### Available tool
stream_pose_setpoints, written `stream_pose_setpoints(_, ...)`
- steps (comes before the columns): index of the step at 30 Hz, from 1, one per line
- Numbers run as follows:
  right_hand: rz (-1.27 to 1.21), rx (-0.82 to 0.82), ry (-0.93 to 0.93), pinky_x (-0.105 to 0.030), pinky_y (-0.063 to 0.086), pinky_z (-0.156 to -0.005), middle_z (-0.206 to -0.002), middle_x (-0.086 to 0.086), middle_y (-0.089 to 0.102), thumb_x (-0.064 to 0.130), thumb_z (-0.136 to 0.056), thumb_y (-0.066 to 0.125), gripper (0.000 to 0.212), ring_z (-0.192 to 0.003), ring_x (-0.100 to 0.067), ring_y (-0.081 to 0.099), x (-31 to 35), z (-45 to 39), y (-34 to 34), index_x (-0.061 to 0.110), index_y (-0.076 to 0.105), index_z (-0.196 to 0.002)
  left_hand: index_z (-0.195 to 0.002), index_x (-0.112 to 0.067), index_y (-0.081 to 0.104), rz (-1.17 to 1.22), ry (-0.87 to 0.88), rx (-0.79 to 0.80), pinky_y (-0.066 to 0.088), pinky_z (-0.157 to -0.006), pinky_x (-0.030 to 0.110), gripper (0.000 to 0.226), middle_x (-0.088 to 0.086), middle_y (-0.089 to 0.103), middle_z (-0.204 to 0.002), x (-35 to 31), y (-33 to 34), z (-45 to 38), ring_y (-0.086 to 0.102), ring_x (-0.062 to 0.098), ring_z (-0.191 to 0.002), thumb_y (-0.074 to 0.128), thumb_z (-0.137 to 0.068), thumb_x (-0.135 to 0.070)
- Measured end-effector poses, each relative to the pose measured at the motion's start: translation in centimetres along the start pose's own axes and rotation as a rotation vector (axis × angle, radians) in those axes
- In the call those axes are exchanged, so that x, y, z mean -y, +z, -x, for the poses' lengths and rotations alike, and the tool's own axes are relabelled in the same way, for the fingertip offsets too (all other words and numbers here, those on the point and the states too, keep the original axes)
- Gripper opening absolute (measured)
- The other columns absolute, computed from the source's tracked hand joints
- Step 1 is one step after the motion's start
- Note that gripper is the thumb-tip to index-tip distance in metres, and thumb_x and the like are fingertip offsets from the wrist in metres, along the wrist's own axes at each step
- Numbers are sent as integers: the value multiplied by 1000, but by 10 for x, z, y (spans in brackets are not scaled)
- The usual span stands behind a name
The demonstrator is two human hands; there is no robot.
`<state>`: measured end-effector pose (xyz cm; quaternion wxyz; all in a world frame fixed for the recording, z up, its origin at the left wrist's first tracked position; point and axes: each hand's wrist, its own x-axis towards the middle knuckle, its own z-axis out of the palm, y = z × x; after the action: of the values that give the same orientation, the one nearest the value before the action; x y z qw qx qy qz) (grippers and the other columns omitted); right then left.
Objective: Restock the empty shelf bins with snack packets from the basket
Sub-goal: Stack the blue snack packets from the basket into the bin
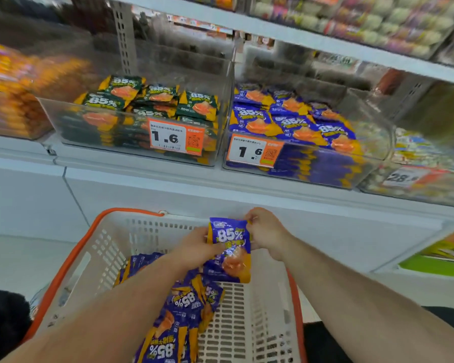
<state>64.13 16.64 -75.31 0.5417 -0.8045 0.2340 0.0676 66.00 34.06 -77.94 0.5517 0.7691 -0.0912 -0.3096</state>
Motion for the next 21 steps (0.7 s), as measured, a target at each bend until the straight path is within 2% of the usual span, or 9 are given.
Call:
stream_pose_setpoints(3,19,-121,-101,-52,56,-73,-89,-13,62,6,-91,53,20,-82,-34,67,27,16,-19,24,50,-83,-100,-20,69,186,68,-59,57,-74,33,20,0,76,-95,-22,-3,5,72,16,-87,69,-87,-5)
stream_pose_setpoints(6,188,-324,-253,-34,49,-63,-85,-3,61,15,-88,61,17,-78,-26,63,49,33,-41,21,45,-87,-104,-13,68,301,184,-116,58,-81,40,22,6,76,-97,-53,-6,8,73,23,-88,68,-87,1)
stream_pose_setpoints(8,304,-405,-369,-32,43,-64,-84,2,56,24,-81,71,26,-80,-21,57,60,49,-49,19,45,-83,-103,-11,67,372,268,-147,60,-76,37,21,8,76,-96,-76,-5,11,73,23,-86,65,-88,3)
stream_pose_setpoints(11,432,-424,-493,-31,46,-71,-93,9,49,42,-66,78,40,-86,-10,52,71,73,-50,26,45,-81,-103,-9,67,431,372,-201,59,-79,42,20,11,75,-97,-106,0,12,72,28,-90,65,-88,4)
stream_pose_setpoints(13,501,-455,-566,-28,48,-71,-95,14,44,57,-53,76,52,-87,-6,51,74,79,-47,29,45,-85,-101,-12,68,449,425,-225,59,-79,43,20,8,76,-95,-125,5,10,72,28,-91,66,-87,2)
stream_pose_setpoints(15,549,-551,-642,-32,50,-70,-95,12,44,68,-48,70,65,-88,-10,51,77,76,-47,29,42,-90,-103,-15,67,454,460,-219,59,-79,43,22,4,76,-96,-144,11,9,72,25,-92,67,-88,1)
stream_pose_setpoints(18,494,-685,-662,-40,51,-72,-94,9,45,64,-49,70,66,-89,-17,50,85,66,-57,27,41,-94,-106,-14,66,449,501,-185,58,-83,47,24,4,75,-98,-169,17,5,72,24,-93,67,-87,1)
stream_pose_setpoints(21,432,-700,-625,-37,48,-77,-93,10,46,57,-52,75,62,-90,-15,47,97,57,-74,27,40,-94,-104,-19,66,360,545,-173,57,-87,48,21,-1,75,-99,-189,20,-7,71,19,-94,70,-87,-7)
